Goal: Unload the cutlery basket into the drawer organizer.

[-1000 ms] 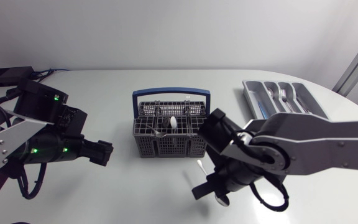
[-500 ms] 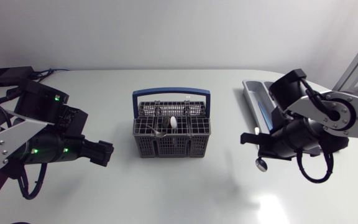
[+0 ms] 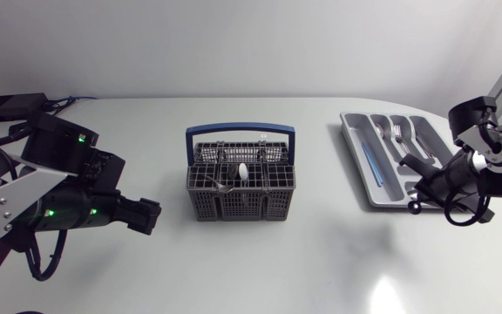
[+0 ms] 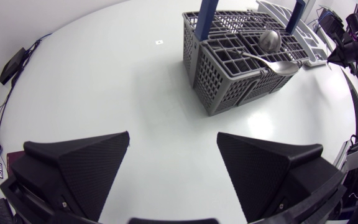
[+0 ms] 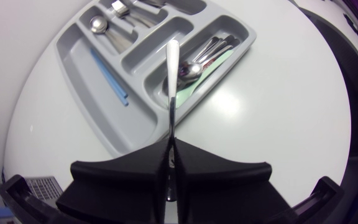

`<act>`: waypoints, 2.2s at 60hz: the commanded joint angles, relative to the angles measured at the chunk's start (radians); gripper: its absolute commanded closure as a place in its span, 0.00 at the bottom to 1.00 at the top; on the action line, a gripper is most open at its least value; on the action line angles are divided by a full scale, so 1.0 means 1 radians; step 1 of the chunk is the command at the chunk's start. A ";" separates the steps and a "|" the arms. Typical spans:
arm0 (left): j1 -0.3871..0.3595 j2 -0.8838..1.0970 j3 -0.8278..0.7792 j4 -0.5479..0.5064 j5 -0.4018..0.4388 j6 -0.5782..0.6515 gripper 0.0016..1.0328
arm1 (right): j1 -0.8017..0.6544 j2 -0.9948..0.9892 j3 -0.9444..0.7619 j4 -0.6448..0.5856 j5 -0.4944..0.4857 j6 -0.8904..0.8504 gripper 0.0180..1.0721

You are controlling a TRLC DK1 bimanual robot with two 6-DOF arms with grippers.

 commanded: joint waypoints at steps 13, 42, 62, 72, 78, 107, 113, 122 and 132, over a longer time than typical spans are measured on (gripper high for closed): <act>-0.016 -0.020 -0.017 -0.008 0.002 -0.025 0.05 | -0.174 0.126 0.120 0.023 -0.039 0.120 0.95; -0.019 -0.032 -0.020 -0.013 0.000 -0.025 0.05 | -0.269 0.390 0.286 0.020 -0.170 0.214 0.95; -0.025 -0.032 -0.017 -0.013 -0.001 -0.031 0.05 | -0.250 0.479 0.453 -0.141 -0.223 0.096 0.45; -0.026 -0.032 -0.011 -0.013 -0.003 -0.031 0.05 | -0.223 0.470 0.496 -0.198 -0.196 0.045 0.39; -0.032 -0.038 -0.003 -0.014 -0.006 -0.031 0.05 | -0.180 0.370 0.420 -0.124 -0.194 -0.008 0.22; -0.078 -0.027 0.095 -0.013 -0.020 -0.012 0.05 | 0.087 -0.007 0.180 0.004 -0.185 -0.166 0.10; -0.100 -0.017 0.117 -0.011 -0.020 -0.008 0.05 | 0.153 -0.098 0.130 0.040 -0.190 -0.163 0.10; -0.160 0.028 0.151 0.003 -0.040 0.002 0.05 | 0.262 -0.179 0.096 0.044 -0.187 -0.163 0.10; -0.232 0.065 0.175 0.024 -0.040 0.025 0.05 | 0.322 -0.216 0.061 0.076 -0.259 -0.183 0.10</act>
